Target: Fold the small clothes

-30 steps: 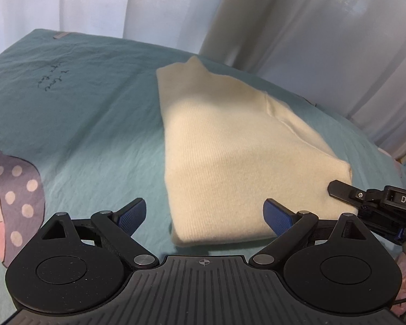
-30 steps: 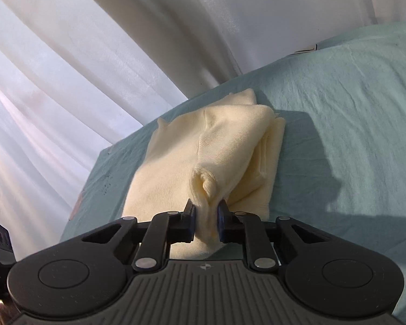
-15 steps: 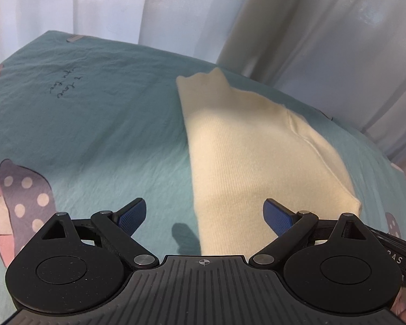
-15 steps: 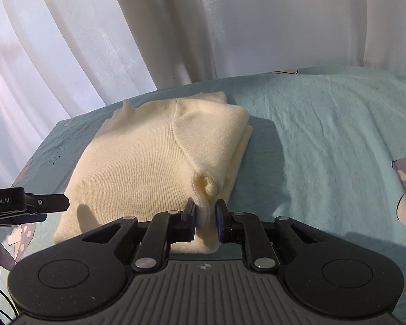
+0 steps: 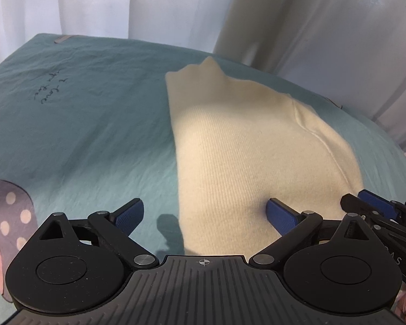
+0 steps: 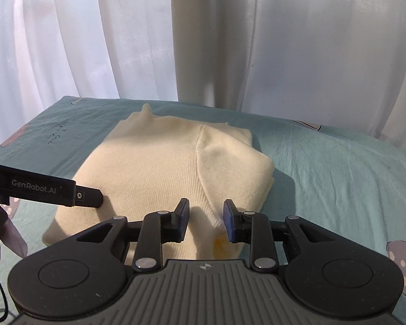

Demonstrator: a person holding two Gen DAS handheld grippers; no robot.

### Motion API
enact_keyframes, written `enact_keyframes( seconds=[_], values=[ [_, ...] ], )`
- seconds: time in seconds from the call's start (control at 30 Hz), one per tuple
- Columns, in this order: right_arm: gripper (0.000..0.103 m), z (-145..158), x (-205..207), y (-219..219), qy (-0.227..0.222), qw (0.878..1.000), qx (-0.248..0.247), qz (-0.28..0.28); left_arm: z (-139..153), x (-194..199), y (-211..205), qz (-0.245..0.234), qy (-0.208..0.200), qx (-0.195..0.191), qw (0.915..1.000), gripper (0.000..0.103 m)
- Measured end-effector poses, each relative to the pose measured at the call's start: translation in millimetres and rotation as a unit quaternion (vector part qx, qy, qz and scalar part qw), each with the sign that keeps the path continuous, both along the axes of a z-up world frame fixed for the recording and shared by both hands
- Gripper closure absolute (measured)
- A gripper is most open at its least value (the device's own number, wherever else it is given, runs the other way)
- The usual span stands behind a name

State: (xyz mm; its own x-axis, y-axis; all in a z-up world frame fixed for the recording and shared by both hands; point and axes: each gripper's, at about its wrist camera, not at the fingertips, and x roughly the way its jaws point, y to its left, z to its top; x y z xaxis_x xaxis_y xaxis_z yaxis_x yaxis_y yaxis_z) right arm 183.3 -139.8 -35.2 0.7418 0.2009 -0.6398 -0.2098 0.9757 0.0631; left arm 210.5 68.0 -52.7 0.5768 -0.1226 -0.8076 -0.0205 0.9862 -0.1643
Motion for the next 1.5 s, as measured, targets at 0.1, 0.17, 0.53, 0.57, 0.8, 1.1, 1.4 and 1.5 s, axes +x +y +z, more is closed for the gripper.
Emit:
enact_keyframes(
  seconds=[0.1, 0.17, 0.53, 0.57, 0.8, 1.1, 1.4, 1.5],
  values=[
    [0.067, -6.7, -0.8, -5.5, -0.009, 1.0, -0.015, -0.007, -3.9, 3.2, 2.1, -0.004, 0.003, 0.0, 1.0, 0.001],
    [0.056, -8.4, 1.8, -8.8, -0.006, 1.0, -0.014, -0.015, -4.7, 1.7, 5.2, 0.001, 0.007, -0.009, 0.9999, 0.001],
    [0.015, 4.3, -62.3, -33.1, 0.063, 0.998, -0.003, -0.026, 15.4, -72.6, 8.6, 0.015, -0.023, 0.089, 0.9957, 0.002],
    [0.012, 3.6, -73.9, -32.2, 0.075, 0.997, -0.004, -0.016, 15.9, -84.6, 6.6, 0.002, -0.013, 0.083, 0.9964, 0.001],
    [0.004, -5.9, -134.8, -7.4, 0.169, 0.985, -0.017, 0.013, 10.1, -132.3, -7.8, -0.045, 0.046, 0.065, 0.9958, 0.0],
    [0.004, 23.0, -130.8, -2.2, 0.152, 0.988, -0.035, -0.006, 22.3, -125.6, -20.0, -0.039, 0.067, 0.135, 0.9878, 0.0],
    [0.004, 34.6, -113.3, 8.6, 0.185, 0.982, -0.047, -0.011, 43.3, -113.7, -30.7, -0.042, 0.048, 0.123, 0.9904, 0.0],
    [0.004, 37.8, -105.6, 13.8, 0.187, 0.979, -0.081, -0.028, 47.0, -110.7, -34.7, -0.04, 0.043, 0.128, 0.99, 0.0]
  ],
)
